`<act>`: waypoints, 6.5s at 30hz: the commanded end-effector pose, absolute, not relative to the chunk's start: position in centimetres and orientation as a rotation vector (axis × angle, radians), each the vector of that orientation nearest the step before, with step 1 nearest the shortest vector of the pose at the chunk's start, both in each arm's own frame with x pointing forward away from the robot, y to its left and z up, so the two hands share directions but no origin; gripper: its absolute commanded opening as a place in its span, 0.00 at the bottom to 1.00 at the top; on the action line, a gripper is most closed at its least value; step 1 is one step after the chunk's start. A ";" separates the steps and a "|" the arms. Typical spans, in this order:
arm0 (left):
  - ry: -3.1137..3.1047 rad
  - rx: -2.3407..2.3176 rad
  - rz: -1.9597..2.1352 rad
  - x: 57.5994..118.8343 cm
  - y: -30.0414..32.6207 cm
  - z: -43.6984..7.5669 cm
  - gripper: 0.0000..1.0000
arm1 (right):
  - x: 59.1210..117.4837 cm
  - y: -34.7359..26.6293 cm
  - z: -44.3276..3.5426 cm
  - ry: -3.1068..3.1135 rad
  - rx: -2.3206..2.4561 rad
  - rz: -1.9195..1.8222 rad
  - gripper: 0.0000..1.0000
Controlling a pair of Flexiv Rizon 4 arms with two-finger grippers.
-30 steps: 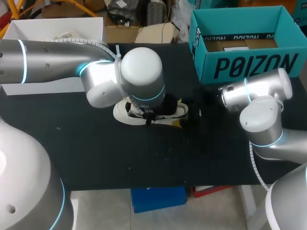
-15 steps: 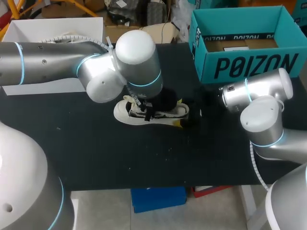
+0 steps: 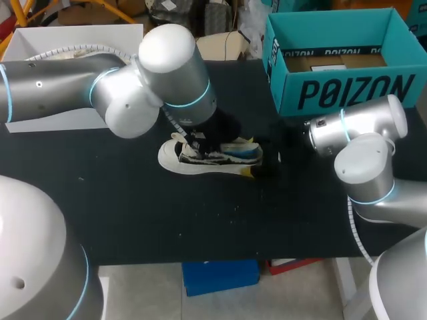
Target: Take the shoe out of the shoebox, open the shoe tongue, remove and reinsert the insole, then place the shoe into the shoebox
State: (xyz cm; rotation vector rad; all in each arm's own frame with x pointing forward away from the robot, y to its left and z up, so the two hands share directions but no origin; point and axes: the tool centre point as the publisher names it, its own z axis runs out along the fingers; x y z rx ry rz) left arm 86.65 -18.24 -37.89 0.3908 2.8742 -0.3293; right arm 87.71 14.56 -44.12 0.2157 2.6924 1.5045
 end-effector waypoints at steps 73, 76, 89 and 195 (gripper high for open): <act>2.476 0.799 -1.477 79.3 -26.2 -24.7 0.00 | 87.7 14.5 -44.2 2.695 0.217 1.503 0.00; 2.395 0.782 -1.628 78.2 -27.0 -22.1 0.00 | 87.7 14.5 -44.2 2.695 0.217 1.503 0.00; 2.267 0.855 -1.998 77.1 -27.5 -19.1 0.00 | 87.7 14.5 -44.2 2.695 0.217 1.503 0.00; 2.080 0.076 -2.914 64.8 -24.4 6.8 0.00 | 88.4 12.2 -42.1 2.951 0.066 1.120 1.00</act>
